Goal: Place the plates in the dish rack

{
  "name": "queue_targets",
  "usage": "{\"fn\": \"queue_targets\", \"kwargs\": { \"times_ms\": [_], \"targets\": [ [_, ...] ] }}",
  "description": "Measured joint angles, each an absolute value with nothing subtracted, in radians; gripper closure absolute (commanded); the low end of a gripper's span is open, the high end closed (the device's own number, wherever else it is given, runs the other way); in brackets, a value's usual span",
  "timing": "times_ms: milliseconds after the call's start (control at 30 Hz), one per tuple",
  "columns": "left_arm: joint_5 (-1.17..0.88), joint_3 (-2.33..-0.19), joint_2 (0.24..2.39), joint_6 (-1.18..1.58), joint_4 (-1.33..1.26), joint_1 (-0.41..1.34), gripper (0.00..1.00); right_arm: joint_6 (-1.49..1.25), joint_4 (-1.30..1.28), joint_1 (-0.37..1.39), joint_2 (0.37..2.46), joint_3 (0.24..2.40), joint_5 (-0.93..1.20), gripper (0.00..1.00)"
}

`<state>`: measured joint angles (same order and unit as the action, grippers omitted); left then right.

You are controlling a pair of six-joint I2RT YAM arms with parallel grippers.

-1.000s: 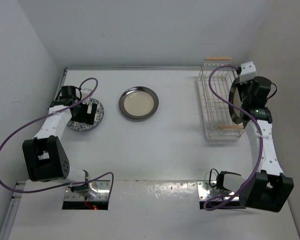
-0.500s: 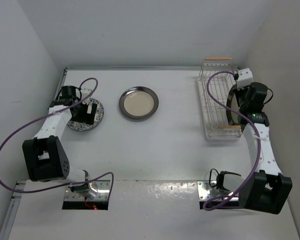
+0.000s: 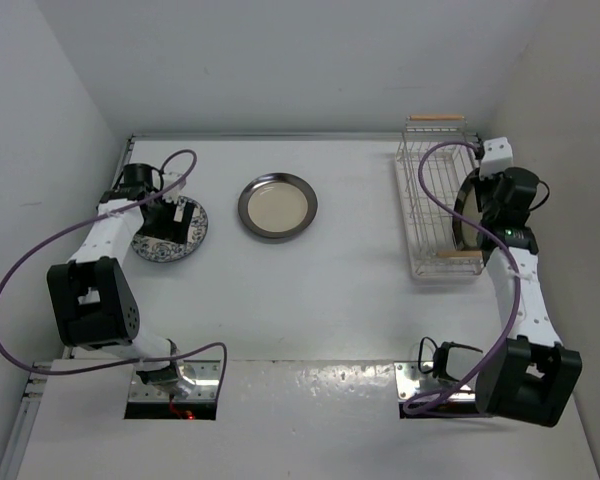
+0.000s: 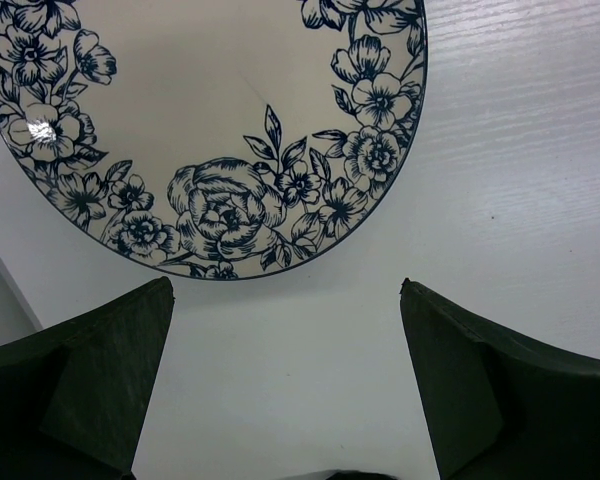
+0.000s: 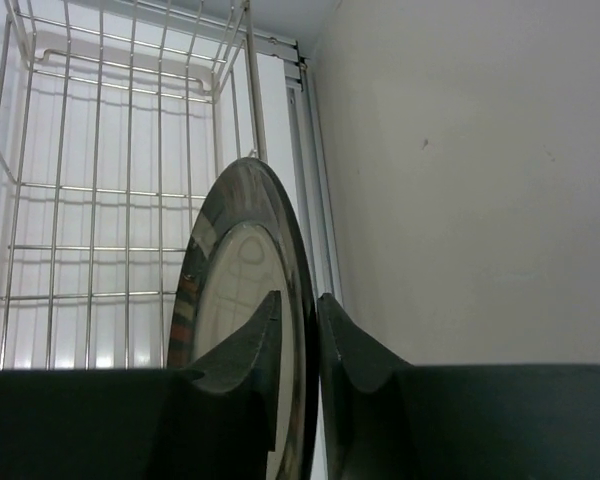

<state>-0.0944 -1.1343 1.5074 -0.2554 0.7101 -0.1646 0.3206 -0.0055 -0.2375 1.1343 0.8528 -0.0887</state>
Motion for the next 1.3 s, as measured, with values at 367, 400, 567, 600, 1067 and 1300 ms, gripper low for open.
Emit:
{"fn": "queue_targets", "kwargs": {
  "times_ms": [367,400,567,600,1067,1300],
  "targets": [
    [-0.118,-1.148,1.537,-0.27,0.725,-0.208,0.0,0.284,0.023,-0.253,1.166,0.851,0.033,0.7],
    [-0.12,-1.148,1.537,-0.273,0.725,-0.214,0.0,0.281,0.023,-0.253,1.16,0.849,0.044,0.68],
    [-0.128,-1.148,1.537,-0.279,0.726,-0.236,0.0,0.27,0.033,-0.253,1.08,0.79,0.064,0.66],
    [-0.131,-1.148,1.537,-0.28,0.726,-0.238,0.0,0.269,0.033,-0.255,1.064,0.778,0.063,0.66],
    [-0.165,-1.16,1.585,-0.287,0.737,-0.266,0.0,0.224,0.036,-0.293,1.032,0.733,0.034,0.37],
    [-0.197,-1.165,1.592,-0.295,0.741,-0.303,0.0,0.209,0.019,-0.298,1.034,0.751,0.039,0.16]
  ]
}}
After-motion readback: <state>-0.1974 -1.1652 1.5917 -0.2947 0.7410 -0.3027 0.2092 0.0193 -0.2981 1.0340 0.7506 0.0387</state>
